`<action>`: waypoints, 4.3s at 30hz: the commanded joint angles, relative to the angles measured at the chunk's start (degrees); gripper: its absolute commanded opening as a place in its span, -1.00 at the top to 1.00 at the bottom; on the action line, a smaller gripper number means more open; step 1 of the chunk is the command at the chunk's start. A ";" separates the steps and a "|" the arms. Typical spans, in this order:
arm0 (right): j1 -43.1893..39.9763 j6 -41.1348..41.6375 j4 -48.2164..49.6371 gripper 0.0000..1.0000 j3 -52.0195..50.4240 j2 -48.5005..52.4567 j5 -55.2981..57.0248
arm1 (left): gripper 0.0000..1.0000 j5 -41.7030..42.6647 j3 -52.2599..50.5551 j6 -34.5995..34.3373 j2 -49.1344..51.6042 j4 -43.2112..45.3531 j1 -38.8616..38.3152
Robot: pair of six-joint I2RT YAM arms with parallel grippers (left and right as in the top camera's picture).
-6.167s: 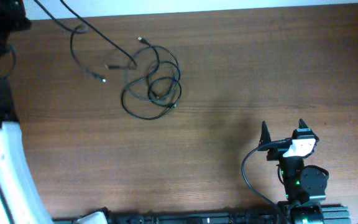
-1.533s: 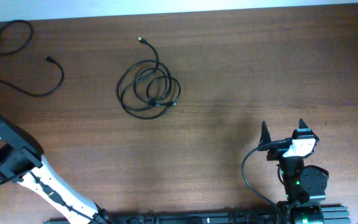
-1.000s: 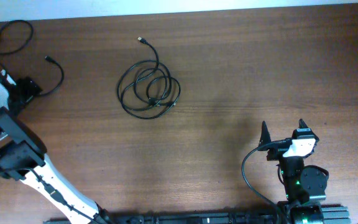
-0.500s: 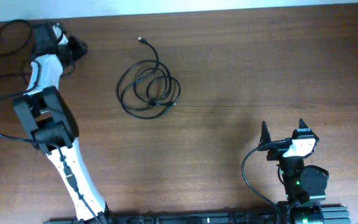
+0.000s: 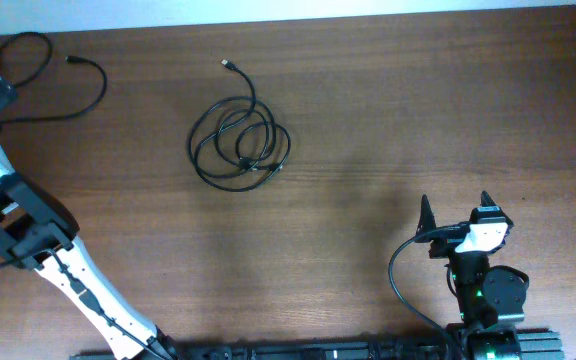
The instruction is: Untangle cables
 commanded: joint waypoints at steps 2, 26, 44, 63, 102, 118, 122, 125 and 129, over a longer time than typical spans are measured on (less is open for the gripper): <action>0.31 0.17 -0.33 -0.97 -0.31 -0.22 0.28 | -0.81 -0.83 -0.94 0.70 7.02 7.19 4.07; 0.31 0.17 -0.33 -0.97 -0.31 -0.22 0.28 | 0.34 16.81 -0.72 -0.57 14.80 15.98 -4.11; 0.31 0.17 -0.33 -0.97 -0.31 -0.22 0.28 | 1.00 20.83 3.04 -1.44 3.91 -38.03 -13.46; 0.31 0.17 -0.33 -0.97 -0.31 -0.22 0.28 | 1.00 12.26 3.04 -1.44 19.34 -8.90 -16.57; 0.31 0.17 -0.33 -0.97 -0.31 -0.22 0.28 | -0.93 10.95 -21.00 16.74 -12.09 -19.17 -46.93; 0.31 0.17 -0.33 -0.97 -0.31 -0.22 0.28 | 0.99 10.99 -30.14 14.78 -16.72 -7.19 -46.93; 0.31 0.17 -0.33 -0.97 -0.31 -0.22 0.28 | 1.00 13.03 -30.14 13.97 -26.27 -8.83 -46.93; 0.31 0.17 -0.33 -0.97 -0.31 -0.22 0.28 | 1.00 18.53 -30.14 11.56 -35.58 -8.61 -46.93; 0.31 0.17 -0.33 -0.97 -0.31 -0.22 0.28 | 1.00 18.99 -30.14 3.32 -48.13 -3.72 -46.93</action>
